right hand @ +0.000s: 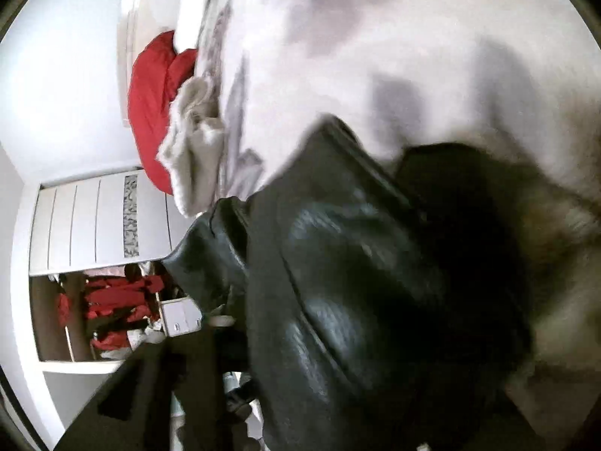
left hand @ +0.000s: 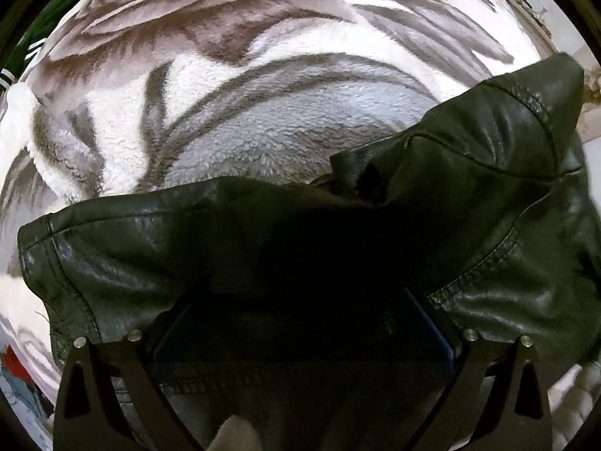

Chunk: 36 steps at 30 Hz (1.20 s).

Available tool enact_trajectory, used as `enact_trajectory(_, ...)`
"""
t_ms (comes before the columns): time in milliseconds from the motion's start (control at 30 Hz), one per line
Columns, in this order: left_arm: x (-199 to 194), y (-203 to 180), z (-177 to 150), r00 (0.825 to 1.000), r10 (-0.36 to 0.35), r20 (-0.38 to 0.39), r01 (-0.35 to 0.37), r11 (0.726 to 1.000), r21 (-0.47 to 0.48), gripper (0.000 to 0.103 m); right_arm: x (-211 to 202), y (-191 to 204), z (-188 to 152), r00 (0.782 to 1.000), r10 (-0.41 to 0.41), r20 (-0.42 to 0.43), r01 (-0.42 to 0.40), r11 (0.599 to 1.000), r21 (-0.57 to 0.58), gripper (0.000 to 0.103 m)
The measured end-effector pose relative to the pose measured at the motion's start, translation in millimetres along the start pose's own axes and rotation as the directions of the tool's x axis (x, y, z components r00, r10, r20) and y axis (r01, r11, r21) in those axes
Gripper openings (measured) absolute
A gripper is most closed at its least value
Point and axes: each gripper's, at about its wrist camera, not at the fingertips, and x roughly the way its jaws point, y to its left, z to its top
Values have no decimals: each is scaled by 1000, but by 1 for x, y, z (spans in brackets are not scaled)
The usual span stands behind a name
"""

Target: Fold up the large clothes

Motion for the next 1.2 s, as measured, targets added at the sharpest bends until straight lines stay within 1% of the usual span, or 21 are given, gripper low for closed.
enact_trajectory(67,2,-2,2,1000,9,-4,-9,1000,0,103,-5,19,-6,1000,4,10,-4,1000,-30,21)
enact_trajectory(167,4,-2,5,1000,-8,-8,8,1000,-8,103,-13,60,-23,1000,-8,-6,7,991,-135,20)
enact_trajectory(300,-1,15,6,998,-66,-9,65,998,-25,103,-16,120,-57,997,-61,-46,43,947,-317,20)
enact_trajectory(333,-8,22,4,998,-70,2,70,997,-36,103,-15,132,-64,996,-79,-50,56,932,-357,20)
enact_trajectory(400,-43,55,-13,994,-48,94,55,996,-77,103,-9,157,-81,993,-100,-59,66,902,-426,20)
enact_trajectory(467,-72,96,-38,987,-22,157,44,989,-140,103,-5,183,-104,988,-139,-74,82,856,-511,20)
enact_trajectory(567,-105,174,-83,983,26,180,30,953,-302,103,5,215,-154,973,-201,-117,81,766,-638,20)
enact_trajectory(633,-117,222,-113,985,74,153,-5,913,-408,103,26,239,-201,954,-266,-137,79,665,-743,20)
enact_trajectory(667,-118,237,-126,986,81,142,-11,899,-437,103,30,243,-219,946,-290,-144,74,627,-775,20)
enact_trajectory(700,-123,260,-143,986,104,129,-29,876,-481,103,42,250,-243,934,-324,-150,67,572,-818,20)
enact_trajectory(800,-136,287,-183,977,185,108,-98,833,-545,103,92,248,-324,883,-434,-179,21,417,-909,20)
enact_trajectory(867,-142,307,-205,976,187,108,-86,794,-602,103,125,234,-366,849,-494,-189,-5,349,-937,20)
enact_trajectory(900,-144,316,-212,976,190,109,-81,774,-628,103,150,217,-393,811,-550,-200,-27,305,-952,20)
enact_trajectory(933,-146,324,-216,974,196,110,-79,756,-650,103,165,203,-411,781,-588,-209,-38,289,-957,21)
enact_trajectory(1000,-154,333,-223,971,203,124,-67,734,-676,103,191,173,-437,704,-670,-234,-47,285,-957,25)
enact_trajectory(1033,-158,335,-225,970,205,131,-62,729,-682,103,200,160,-448,657,-714,-243,-52,278,-959,28)
enact_trajectory(1067,-161,334,-224,969,204,142,-53,727,-684,103,203,155,-455,629,-735,-253,-61,279,-958,34)
enact_trajectory(1100,-166,332,-224,966,201,160,-39,729,-683,103,201,157,-456,628,-730,-268,-72,289,-955,53)
enact_trajectory(1133,-169,332,-222,965,199,170,-31,733,-680,103,195,164,-455,623,-703,-341,-117,348,-930,66)
enact_trajectory(1167,-174,328,-219,964,191,182,-19,739,-674,103,193,172,-451,610,-670,-424,-164,417,-894,81)
enact_trajectory(1200,-177,329,-216,964,183,191,-9,744,-668,103,183,180,-443,590,-591,-550,-233,528,-817,83)
